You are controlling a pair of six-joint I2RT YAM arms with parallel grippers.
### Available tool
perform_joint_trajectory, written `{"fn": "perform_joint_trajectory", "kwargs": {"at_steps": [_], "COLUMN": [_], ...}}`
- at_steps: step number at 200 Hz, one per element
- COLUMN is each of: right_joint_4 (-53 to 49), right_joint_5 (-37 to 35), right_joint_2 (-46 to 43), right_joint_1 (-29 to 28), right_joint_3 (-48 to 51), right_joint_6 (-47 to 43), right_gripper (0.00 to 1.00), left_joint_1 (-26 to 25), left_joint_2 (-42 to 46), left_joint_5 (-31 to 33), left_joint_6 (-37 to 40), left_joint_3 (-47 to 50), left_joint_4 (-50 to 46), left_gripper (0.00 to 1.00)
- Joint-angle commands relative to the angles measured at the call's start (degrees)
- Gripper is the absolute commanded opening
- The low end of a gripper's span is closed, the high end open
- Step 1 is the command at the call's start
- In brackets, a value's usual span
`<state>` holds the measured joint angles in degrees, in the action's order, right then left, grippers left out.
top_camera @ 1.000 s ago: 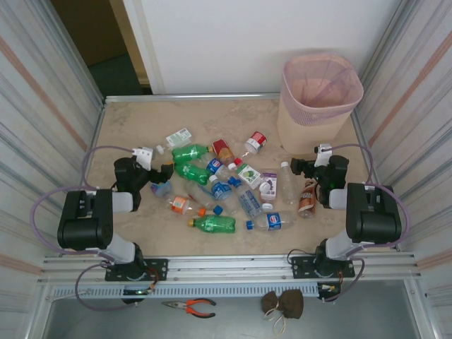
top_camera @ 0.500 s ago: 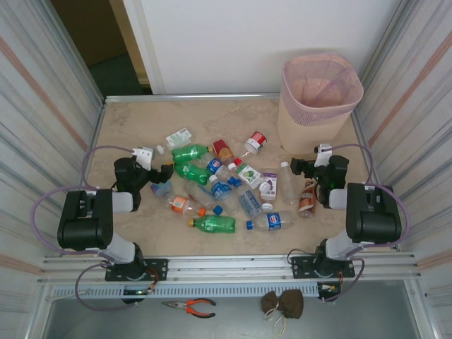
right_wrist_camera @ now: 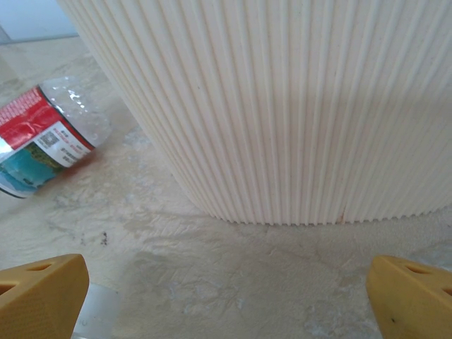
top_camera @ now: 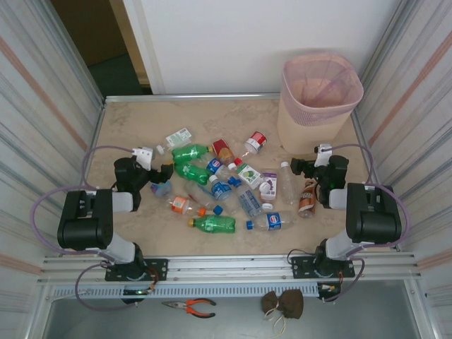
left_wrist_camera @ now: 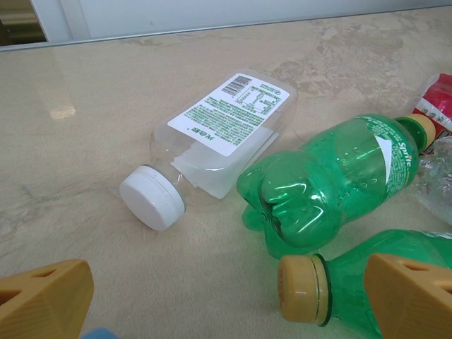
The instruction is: Put the plastic bottles in the bin
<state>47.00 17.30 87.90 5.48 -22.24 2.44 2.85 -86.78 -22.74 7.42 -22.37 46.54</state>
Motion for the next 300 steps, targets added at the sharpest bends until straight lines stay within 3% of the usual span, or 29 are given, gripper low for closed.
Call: {"fn": "perform_joint_trajectory", "kwargs": {"at_steps": [1,54,107,141,187,202,242,300], "right_joint_4": [-2.1,-9.0,-20.2,-30.3,-46.7,-52.3,-68.4,-75.4], "right_joint_5": [-4.4,-5.1,-12.3,-14.6,-15.4,-16.1,-17.4,-13.9], "right_joint_2": [-2.3,-7.7,-15.1,-20.8,-25.4,-26.5,-24.9,-20.7], "right_joint_1": [-1.8,-2.7,-4.9,-5.3,-5.2,-5.4,-3.5,1.1], "right_joint_3": [-0.5,-1.5,-1.8,-2.5,-6.0,-7.9,-15.1,-18.2], "right_joint_6": [-1.2,-2.1,-1.5,0.9,7.7,9.2,14.9,19.3], "right_gripper": [0.99,0.99,0.99,0.99,0.99,0.98,0.97,0.89], "left_joint_1": [-0.8,-2.7,-3.1,-3.9,-7.4,-8.8,-10.5,-10.5], "left_joint_2": [1.5,3.4,5.0,9.6,12.3,13.3,15.3,18.3], "left_joint_5": [0.2,4.4,6.0,5.3,13.6,18.4,23.8,12.2], "left_joint_6": [1.5,1.9,1.8,2.8,1.1,-1.8,-11.1,-16.3], "left_joint_3": [0.9,2.9,2.6,-3.5,-7.0,-9.1,-18.3,-29.6], "left_joint_4": [1.3,3.2,1.5,-14.5,-23.9,-28.5,-46.6,-67.6], "left_gripper": [0.99,0.99,0.99,0.99,0.99,0.99,0.99,0.99]}}
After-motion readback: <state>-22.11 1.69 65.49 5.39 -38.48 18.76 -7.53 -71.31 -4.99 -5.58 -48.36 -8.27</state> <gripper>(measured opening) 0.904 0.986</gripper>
